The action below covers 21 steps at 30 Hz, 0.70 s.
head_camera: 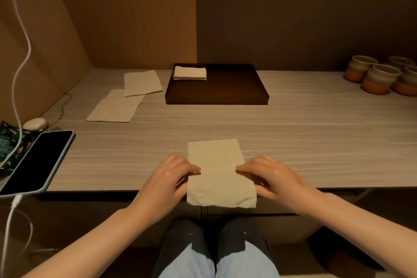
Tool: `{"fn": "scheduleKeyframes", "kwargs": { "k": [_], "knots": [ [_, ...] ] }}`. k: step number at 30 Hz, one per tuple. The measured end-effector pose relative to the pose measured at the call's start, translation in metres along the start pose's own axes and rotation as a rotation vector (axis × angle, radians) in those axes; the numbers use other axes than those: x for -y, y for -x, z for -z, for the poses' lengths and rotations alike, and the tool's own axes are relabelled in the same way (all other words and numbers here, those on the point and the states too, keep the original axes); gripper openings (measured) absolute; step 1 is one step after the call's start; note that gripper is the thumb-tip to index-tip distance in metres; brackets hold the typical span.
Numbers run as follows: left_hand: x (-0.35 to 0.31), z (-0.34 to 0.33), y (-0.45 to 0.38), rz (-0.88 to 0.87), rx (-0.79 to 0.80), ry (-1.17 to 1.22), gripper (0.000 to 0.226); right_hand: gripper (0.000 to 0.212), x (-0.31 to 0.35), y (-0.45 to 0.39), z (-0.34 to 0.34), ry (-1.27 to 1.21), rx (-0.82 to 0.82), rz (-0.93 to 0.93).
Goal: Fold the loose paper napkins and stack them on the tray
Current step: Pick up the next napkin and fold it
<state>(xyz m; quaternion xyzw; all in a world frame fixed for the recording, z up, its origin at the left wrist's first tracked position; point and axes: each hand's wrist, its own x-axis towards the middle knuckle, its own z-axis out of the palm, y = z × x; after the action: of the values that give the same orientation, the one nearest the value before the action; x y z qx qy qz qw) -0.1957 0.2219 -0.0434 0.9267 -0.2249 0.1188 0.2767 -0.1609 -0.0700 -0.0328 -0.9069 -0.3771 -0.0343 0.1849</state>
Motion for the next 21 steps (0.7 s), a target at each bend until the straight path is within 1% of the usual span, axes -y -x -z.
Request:
{"fn": "scheduleKeyframes", "kwargs": {
  "k": [2, 5, 8, 10, 12, 14, 15, 16, 19, 21],
  "knots": [
    [-0.002, 0.0, -0.005, 0.081, -0.024, 0.074, 0.023, 0.038, 0.003, -0.006, 0.002, -0.165, -0.033, -0.114],
    [-0.005, -0.001, -0.013, 0.259, -0.058, 0.13, 0.022, 0.019, 0.009, -0.02, 0.003, -0.353, -0.095, -0.296],
    [-0.008, -0.004, -0.021, 0.397, -0.101, 0.115, 0.02, 0.011, 0.008, -0.035, 0.005, -0.383, -0.087, -0.457],
    [-0.011, -0.005, -0.027, 0.433, -0.114, 0.098, 0.021, 0.012, 0.007, -0.044, 0.006, -0.325, -0.062, -0.525],
    [-0.012, -0.005, -0.031, 0.474, -0.126, 0.113, 0.017, 0.015, 0.007, -0.051, 0.006, -0.307, -0.053, -0.59],
    [-0.012, -0.005, -0.034, 0.522, -0.146, 0.134, 0.011, 0.031, 0.008, -0.056, 0.005, -0.329, -0.071, -0.632],
    [-0.012, -0.006, -0.035, 0.539, -0.148, 0.13, 0.004, 0.035, 0.009, -0.058, 0.005, -0.334, -0.074, -0.652],
    [-0.012, -0.006, -0.036, 0.551, -0.154, 0.121, 0.004, 0.036, 0.009, -0.059, 0.004, -0.334, -0.074, -0.672],
    [-0.011, -0.009, -0.037, 0.568, -0.177, 0.089, 0.018, 0.035, 0.01, -0.061, 0.004, -0.334, -0.08, -0.71],
    [-0.009, -0.011, -0.037, 0.577, -0.187, 0.077, 0.023, 0.034, 0.012, -0.062, 0.004, -0.331, -0.086, -0.725]
  ]
}}
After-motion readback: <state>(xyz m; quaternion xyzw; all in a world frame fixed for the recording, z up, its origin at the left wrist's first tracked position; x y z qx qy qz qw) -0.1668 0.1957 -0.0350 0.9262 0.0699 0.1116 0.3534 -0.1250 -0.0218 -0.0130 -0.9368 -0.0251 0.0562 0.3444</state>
